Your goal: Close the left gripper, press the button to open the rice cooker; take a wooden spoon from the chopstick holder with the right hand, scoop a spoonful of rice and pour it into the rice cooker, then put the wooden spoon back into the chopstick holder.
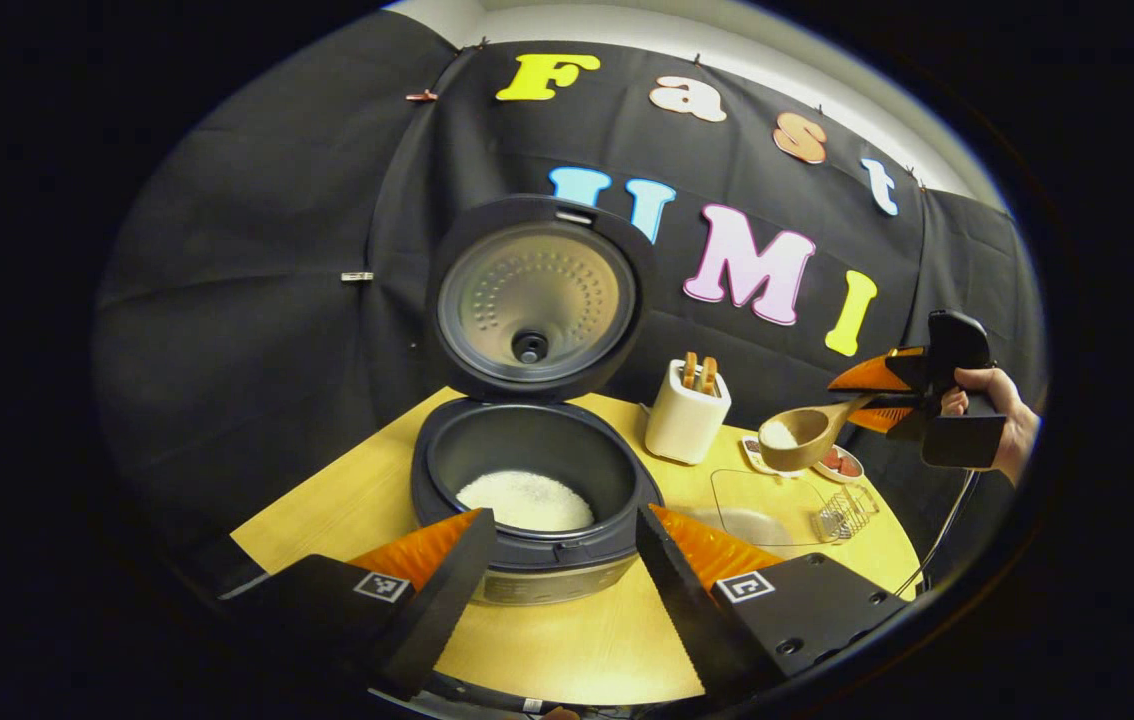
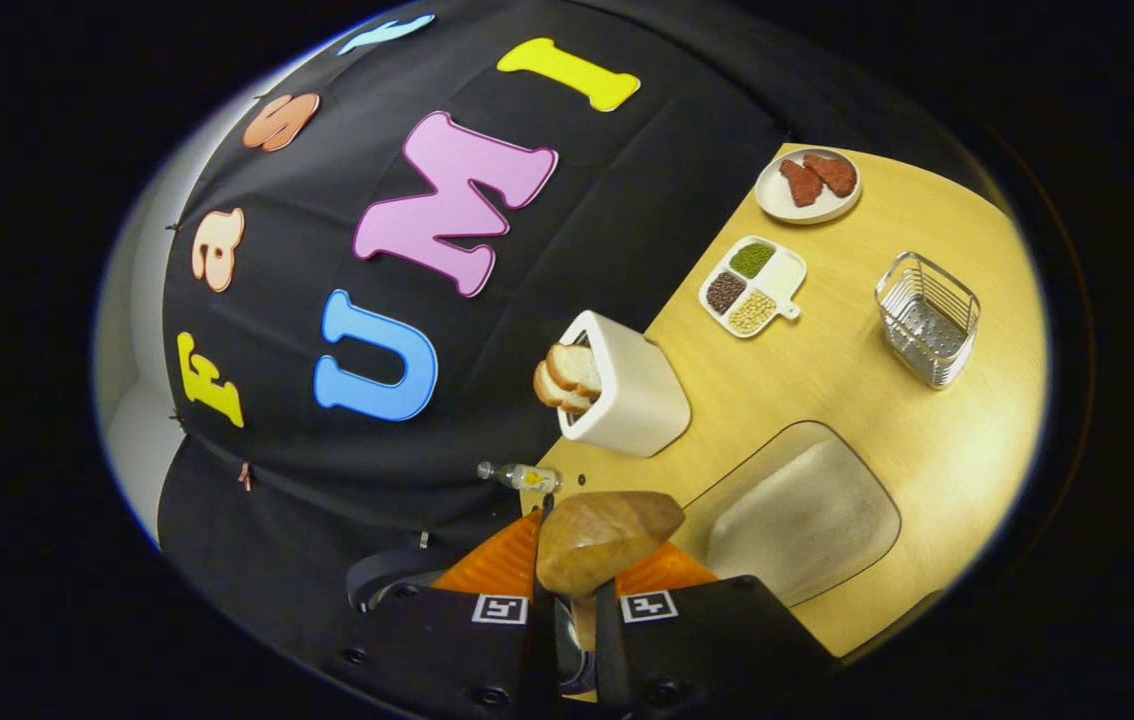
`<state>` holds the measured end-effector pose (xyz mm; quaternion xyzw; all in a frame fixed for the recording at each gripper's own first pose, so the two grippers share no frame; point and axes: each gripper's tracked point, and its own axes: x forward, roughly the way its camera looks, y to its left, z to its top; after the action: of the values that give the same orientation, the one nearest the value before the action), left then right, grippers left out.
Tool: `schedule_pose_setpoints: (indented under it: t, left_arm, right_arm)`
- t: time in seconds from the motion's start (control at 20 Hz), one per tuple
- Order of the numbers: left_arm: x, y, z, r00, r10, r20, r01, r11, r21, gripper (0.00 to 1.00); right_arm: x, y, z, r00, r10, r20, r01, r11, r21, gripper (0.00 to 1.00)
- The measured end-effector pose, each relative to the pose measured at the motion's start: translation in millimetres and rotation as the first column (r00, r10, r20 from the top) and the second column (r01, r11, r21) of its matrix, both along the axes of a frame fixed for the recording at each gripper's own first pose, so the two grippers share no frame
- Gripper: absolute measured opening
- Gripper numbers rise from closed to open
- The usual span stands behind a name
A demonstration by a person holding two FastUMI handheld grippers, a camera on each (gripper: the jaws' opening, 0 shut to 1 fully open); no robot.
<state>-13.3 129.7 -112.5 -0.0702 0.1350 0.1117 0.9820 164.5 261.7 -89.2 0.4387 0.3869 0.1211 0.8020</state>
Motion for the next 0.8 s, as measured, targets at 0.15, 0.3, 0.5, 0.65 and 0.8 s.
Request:
schedule_pose_setpoints:
  t: [0.15, 0.3, 0.5, 0.65, 0.8]
  left_arm:
    - [-8.6, 19.4, 0.5, 0.999, 0.051, 0.014, -0.051, 0.999, -0.014, 0.95]
    - [-19.7, 38.2, -2.5, 0.995, 0.101, 0.012, -0.1, 0.995, -0.029, 0.95]
    - [-33.5, 58.0, -9.7, 0.988, 0.152, 0.0, -0.152, 0.987, -0.045, 0.95]
    - [-40.4, 68.7, -16.3, 0.984, 0.179, -0.014, -0.179, 0.982, -0.056, 0.95]
    - [-44.7, 76.5, -17.3, 0.98, 0.197, -0.02, -0.198, 0.978, -0.063, 0.95]
  right_arm:
    - [-3.4, 35.1, 6.4, 0.999, 0.039, -0.016, -0.039, 0.999, 0.028, 0.19]
    - [-10.9, 74.1, 8.1, 0.996, 0.089, -0.014, -0.089, 0.995, 0.045, 0.19]
    - [-28.6, 129.7, 9.5, 0.982, 0.19, 0.014, -0.191, 0.981, 0.041, 0.19]
    - [-35.6, 163.3, 6.8, 0.96, 0.269, 0.077, -0.267, 0.963, -0.038, 0.19]
    - [-41.6, 188.2, 3.1, 0.919, 0.358, 0.163, -0.336, 0.93, -0.15, 0.19]
